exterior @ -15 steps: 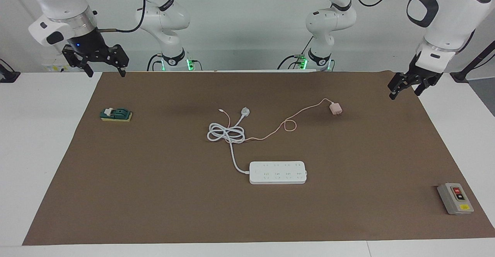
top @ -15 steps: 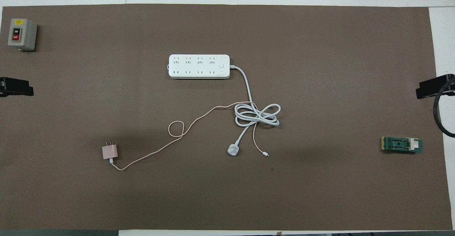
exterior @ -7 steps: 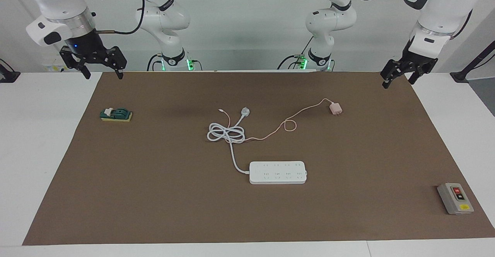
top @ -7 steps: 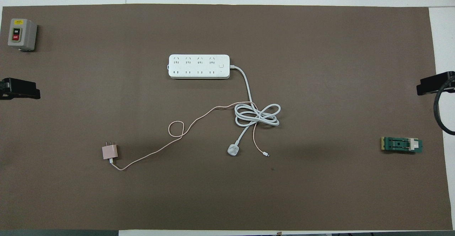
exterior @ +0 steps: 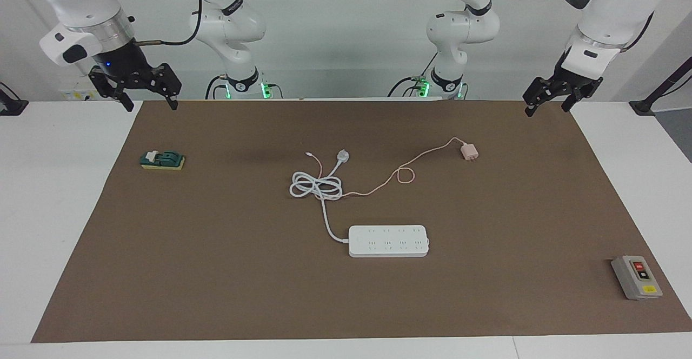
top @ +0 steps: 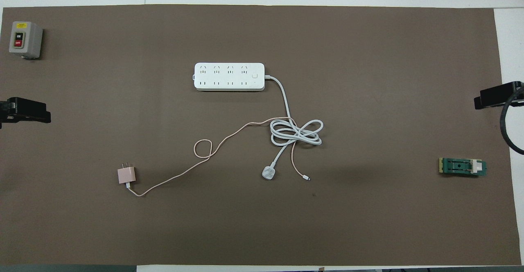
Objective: Unplug charger and place it aside
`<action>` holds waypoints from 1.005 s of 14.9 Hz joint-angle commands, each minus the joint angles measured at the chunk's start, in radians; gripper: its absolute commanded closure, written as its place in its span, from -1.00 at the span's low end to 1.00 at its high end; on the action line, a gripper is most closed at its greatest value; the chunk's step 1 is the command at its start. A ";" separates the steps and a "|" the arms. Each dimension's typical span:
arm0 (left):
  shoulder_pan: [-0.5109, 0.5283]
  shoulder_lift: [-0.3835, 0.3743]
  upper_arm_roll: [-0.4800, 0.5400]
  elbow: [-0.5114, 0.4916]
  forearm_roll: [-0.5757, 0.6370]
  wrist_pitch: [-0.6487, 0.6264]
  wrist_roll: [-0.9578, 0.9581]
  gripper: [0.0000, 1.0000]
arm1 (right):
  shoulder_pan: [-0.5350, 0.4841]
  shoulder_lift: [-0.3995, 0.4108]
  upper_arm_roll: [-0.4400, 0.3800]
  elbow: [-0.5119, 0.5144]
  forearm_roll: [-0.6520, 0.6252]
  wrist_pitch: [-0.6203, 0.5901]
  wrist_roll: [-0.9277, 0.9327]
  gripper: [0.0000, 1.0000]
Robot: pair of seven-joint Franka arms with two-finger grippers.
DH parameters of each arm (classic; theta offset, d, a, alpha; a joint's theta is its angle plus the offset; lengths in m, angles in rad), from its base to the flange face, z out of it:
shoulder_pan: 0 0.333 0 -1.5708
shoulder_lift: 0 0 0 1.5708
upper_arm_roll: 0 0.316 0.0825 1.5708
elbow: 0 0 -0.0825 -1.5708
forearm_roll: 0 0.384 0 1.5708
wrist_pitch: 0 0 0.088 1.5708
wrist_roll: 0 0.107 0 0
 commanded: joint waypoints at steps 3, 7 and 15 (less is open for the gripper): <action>-0.022 -0.014 0.010 -0.002 0.008 -0.020 0.003 -1.00 | -0.016 -0.019 0.014 -0.026 0.005 0.017 0.001 -1.00; -0.022 -0.011 0.007 0.001 -0.041 -0.006 0.003 -1.00 | -0.016 -0.019 0.012 -0.026 0.003 0.008 0.001 -1.00; -0.017 -0.012 -0.009 0.010 -0.046 -0.060 0.000 -1.00 | -0.016 -0.019 0.012 -0.026 0.003 0.005 0.001 -1.00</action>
